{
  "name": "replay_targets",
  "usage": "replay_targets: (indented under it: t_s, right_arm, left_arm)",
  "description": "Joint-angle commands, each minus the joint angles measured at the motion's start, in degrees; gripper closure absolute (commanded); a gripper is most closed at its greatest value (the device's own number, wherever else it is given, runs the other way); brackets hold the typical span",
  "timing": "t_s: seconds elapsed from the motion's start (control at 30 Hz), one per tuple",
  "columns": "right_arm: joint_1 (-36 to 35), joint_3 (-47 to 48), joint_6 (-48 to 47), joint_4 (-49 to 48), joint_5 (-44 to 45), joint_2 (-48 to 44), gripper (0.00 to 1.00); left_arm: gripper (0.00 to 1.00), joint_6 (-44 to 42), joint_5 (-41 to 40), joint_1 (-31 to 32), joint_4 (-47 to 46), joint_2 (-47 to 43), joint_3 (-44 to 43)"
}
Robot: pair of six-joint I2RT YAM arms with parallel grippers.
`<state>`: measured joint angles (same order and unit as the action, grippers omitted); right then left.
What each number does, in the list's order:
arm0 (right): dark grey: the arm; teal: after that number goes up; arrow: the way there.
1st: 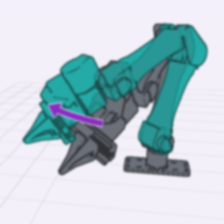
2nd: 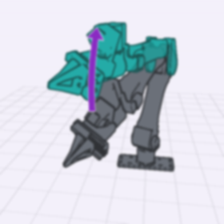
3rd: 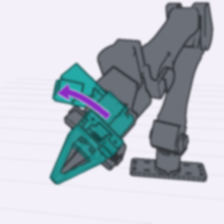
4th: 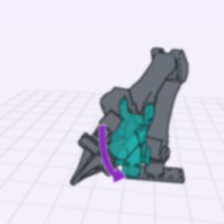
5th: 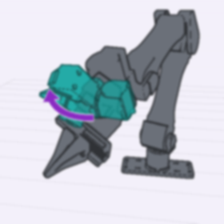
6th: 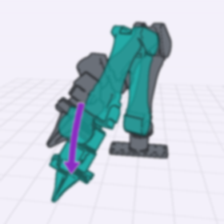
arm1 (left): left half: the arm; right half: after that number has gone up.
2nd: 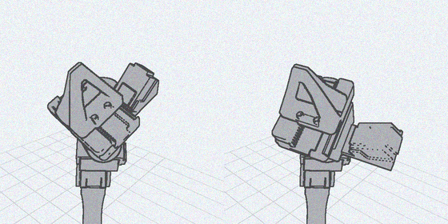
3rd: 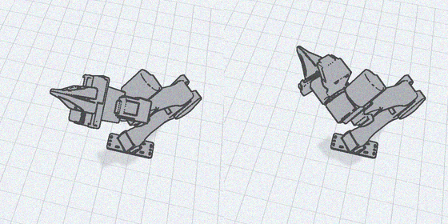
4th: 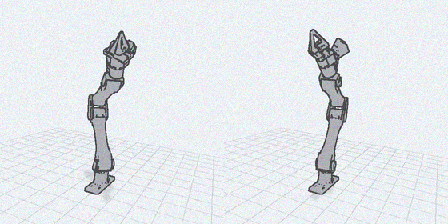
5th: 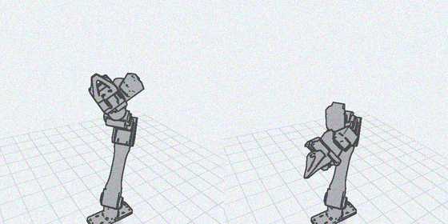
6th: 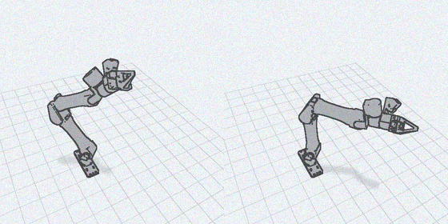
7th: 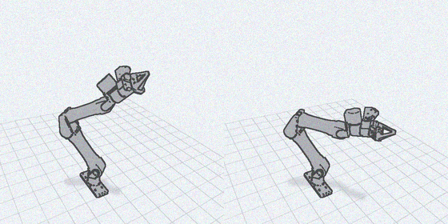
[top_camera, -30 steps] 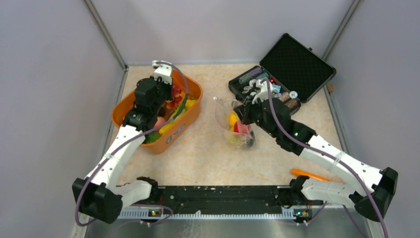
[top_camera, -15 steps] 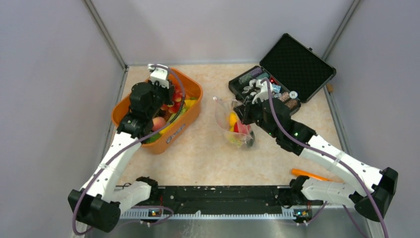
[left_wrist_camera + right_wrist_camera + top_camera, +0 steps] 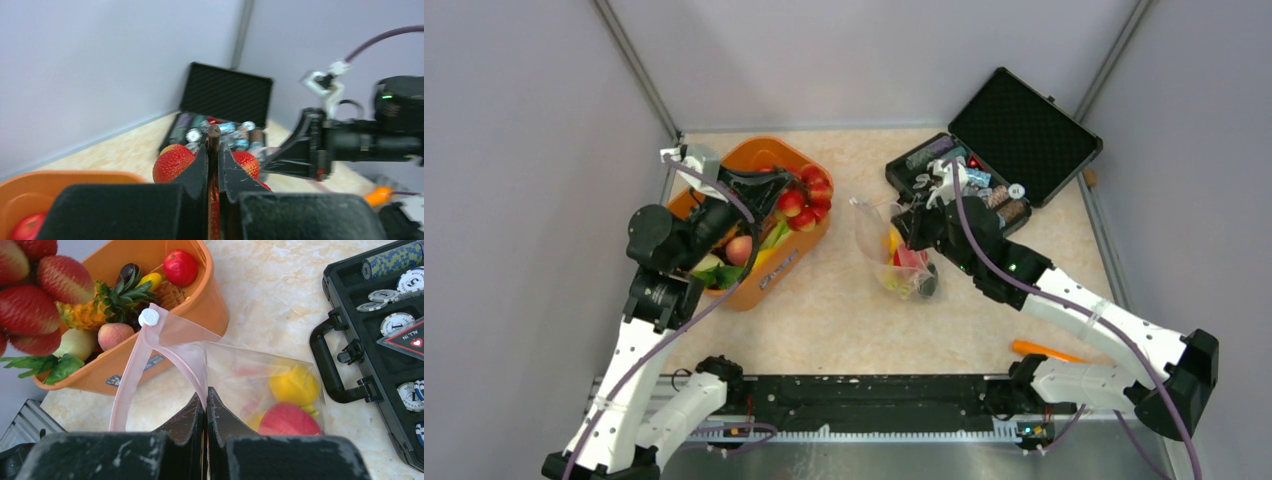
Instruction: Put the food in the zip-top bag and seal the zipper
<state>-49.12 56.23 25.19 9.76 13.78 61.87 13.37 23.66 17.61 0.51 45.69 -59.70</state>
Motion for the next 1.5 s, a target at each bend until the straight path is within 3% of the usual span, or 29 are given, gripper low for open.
replay_targets:
  t_s: [0.0, 0.33, 0.47, 0.8, 0.97, 1.23, 1.47]
  right_arm:
    - [-0.5, 0.9, 0.6, -2.9, 0.8, -0.2, 0.99]
    - [-0.5, 0.5, 1.5, -3.7, 0.4, 0.1, 0.99]
    - [-0.5, 0.5, 1.5, -3.6, 0.6, -0.3, 0.99]
    - [-0.4, 0.5, 1.5, -3.9, 0.6, -0.1, 0.99]
    - [-0.4, 0.6, 1.7, -3.5, 1.7, -0.9, 0.99]
    - [-0.4, 0.9, 1.8, -3.8, 1.8, -1.6, 0.99]
    - [-0.5, 1.5, 1.6, -3.0, 1.8, -1.6, 0.99]
  left_arm:
    - [1.0, 12.6, 10.5, -0.1, -13.3, -2.3, 3.0]
    - [1.0, 33.1, 18.3, 2.0, -37.5, 2.7, 8.1]
    - [1.0, 34.8, 18.7, 4.1, -32.7, 6.9, 5.1]
    - [1.0, 37.4, 9.2, 11.5, -37.5, 12.5, 7.3]
    - [1.0, 34.4, 4.1, 11.7, -28.8, 12.6, 6.7]
    - [1.0, 36.9, -1.1, 12.2, -36.7, 13.2, 14.6]
    - [1.0, 25.4, -6.0, 14.6, -17.2, 14.4, 6.2]
